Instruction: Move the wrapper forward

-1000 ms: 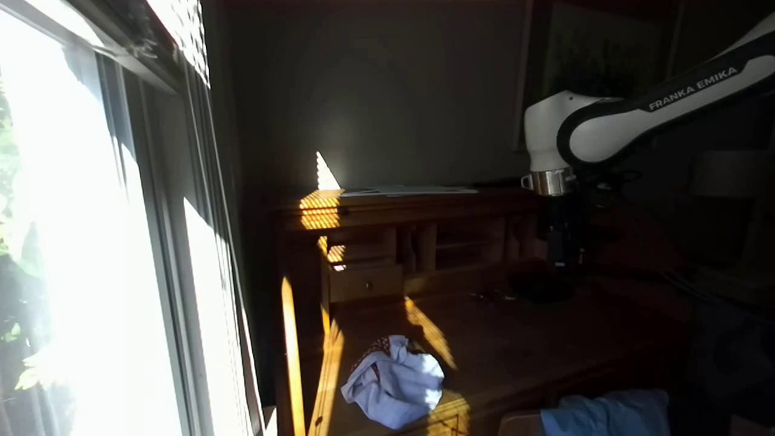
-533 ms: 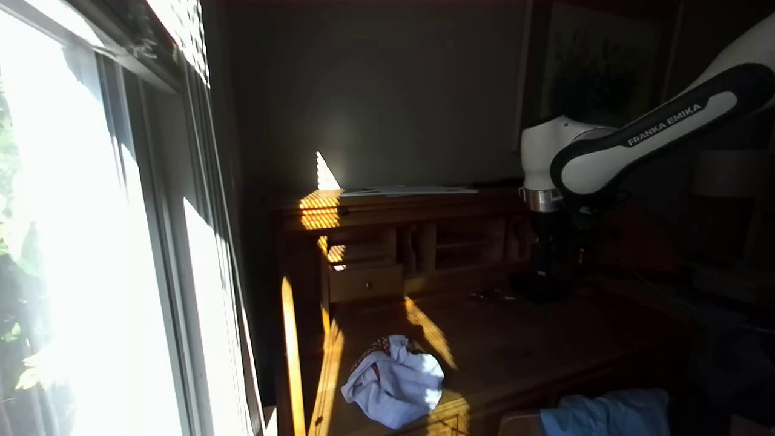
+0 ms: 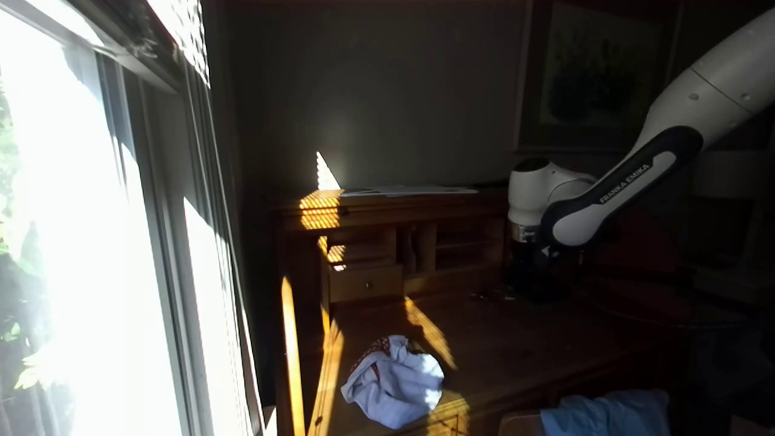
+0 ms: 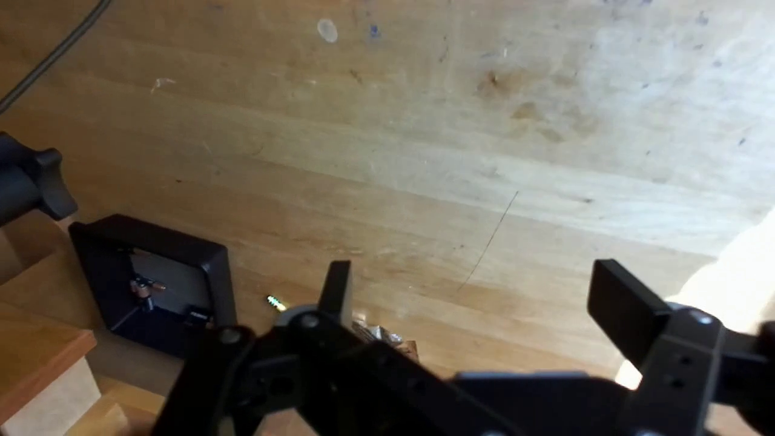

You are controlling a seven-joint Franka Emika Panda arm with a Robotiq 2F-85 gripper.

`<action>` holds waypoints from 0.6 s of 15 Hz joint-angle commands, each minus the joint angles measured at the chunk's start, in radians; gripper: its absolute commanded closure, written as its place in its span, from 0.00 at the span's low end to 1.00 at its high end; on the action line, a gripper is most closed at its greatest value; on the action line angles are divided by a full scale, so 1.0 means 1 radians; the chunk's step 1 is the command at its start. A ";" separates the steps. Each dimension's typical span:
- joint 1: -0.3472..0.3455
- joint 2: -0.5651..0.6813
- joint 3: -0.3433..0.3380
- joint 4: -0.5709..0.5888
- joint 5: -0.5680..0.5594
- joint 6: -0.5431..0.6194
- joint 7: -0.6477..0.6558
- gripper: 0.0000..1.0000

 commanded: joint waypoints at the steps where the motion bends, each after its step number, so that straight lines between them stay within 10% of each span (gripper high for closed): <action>1: 0.018 0.106 -0.041 0.080 -0.192 0.068 0.230 0.00; 4: 0.048 0.164 -0.073 0.139 -0.356 0.054 0.369 0.00; 9: 0.052 0.155 -0.079 0.123 -0.313 0.062 0.327 0.00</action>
